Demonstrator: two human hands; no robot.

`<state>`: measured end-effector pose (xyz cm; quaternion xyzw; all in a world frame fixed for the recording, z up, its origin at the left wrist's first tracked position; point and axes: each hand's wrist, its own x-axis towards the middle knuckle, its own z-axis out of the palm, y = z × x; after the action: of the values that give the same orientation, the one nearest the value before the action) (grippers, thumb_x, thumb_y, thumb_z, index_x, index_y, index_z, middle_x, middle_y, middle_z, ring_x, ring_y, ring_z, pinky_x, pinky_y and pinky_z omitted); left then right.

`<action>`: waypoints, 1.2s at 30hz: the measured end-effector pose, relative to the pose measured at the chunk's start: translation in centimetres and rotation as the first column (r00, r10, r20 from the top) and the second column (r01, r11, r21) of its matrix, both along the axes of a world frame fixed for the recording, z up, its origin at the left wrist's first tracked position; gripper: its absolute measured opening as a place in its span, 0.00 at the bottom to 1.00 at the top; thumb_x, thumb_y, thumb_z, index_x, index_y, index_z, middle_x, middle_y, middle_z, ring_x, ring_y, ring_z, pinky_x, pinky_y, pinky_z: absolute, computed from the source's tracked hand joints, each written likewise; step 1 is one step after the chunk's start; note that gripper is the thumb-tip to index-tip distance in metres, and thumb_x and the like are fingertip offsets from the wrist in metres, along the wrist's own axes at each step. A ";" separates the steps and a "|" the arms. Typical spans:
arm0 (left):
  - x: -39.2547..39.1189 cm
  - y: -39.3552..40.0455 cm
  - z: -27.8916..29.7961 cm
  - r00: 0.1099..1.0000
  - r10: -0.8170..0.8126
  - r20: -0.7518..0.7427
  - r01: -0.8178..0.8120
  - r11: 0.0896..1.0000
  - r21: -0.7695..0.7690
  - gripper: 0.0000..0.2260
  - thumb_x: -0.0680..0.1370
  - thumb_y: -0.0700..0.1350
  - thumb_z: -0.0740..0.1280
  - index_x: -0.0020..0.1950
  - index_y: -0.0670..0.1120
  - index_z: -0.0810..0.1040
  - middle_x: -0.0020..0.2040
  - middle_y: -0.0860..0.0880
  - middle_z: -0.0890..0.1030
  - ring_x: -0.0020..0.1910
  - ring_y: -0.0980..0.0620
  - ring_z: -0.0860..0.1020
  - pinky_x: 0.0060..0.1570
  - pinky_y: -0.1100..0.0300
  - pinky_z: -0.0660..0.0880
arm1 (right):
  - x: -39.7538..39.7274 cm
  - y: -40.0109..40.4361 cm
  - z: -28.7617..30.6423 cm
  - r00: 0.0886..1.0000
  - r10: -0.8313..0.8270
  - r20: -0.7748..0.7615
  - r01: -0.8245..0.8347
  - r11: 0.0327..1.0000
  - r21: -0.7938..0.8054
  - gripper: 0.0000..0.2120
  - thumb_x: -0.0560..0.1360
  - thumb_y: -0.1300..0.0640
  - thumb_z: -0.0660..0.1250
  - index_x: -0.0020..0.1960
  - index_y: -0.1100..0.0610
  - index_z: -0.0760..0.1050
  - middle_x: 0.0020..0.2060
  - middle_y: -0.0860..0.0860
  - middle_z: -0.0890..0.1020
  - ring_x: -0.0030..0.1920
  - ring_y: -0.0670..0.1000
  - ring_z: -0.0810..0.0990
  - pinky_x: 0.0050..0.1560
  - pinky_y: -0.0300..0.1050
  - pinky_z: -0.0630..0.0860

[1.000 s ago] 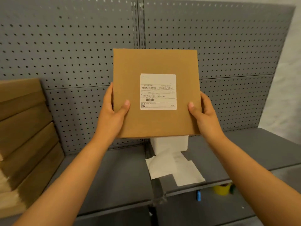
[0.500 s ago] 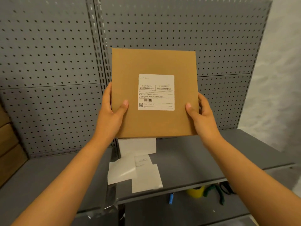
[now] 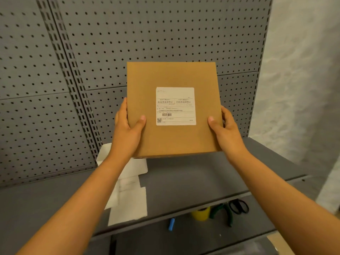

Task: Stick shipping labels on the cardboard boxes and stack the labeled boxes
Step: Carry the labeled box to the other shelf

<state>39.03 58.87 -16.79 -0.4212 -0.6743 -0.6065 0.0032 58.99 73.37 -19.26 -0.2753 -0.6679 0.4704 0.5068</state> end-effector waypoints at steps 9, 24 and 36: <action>8.9 8.3 -2.1 0.990 0.100 0.105 -0.092 0.993 -0.074 0.30 0.77 0.47 0.66 0.76 0.51 0.57 0.69 0.52 0.70 0.63 0.53 0.72 0.62 0.55 0.69 | 6.8 10.5 -2.2 0.991 0.038 0.127 -0.030 0.998 -0.062 0.24 0.79 0.49 0.62 0.72 0.49 0.60 0.62 0.46 0.71 0.57 0.47 0.73 0.55 0.45 0.72; 17.7 17.2 -8.9 0.946 0.105 0.306 -0.005 0.951 -0.310 0.24 0.78 0.47 0.66 0.72 0.50 0.62 0.64 0.51 0.73 0.55 0.55 0.71 0.53 0.59 0.67 | 15.1 19.5 -7.7 0.876 0.089 0.473 0.003 0.982 -0.189 0.32 0.76 0.45 0.65 0.75 0.51 0.57 0.70 0.54 0.69 0.64 0.59 0.73 0.60 0.53 0.72; 17.4 20.0 -10.6 0.913 0.166 0.372 0.022 0.892 -0.451 0.23 0.77 0.52 0.65 0.70 0.48 0.66 0.62 0.50 0.76 0.60 0.47 0.75 0.54 0.57 0.69 | 15.9 22.2 -8.0 0.763 0.115 0.637 0.009 0.982 -0.188 0.33 0.76 0.40 0.62 0.75 0.54 0.59 0.70 0.55 0.69 0.65 0.59 0.72 0.59 0.51 0.70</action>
<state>56.41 78.87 -27.37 -0.2515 -0.7968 -0.5083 -0.2087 74.93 95.56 -27.28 -0.4454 -0.7635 0.4198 0.2059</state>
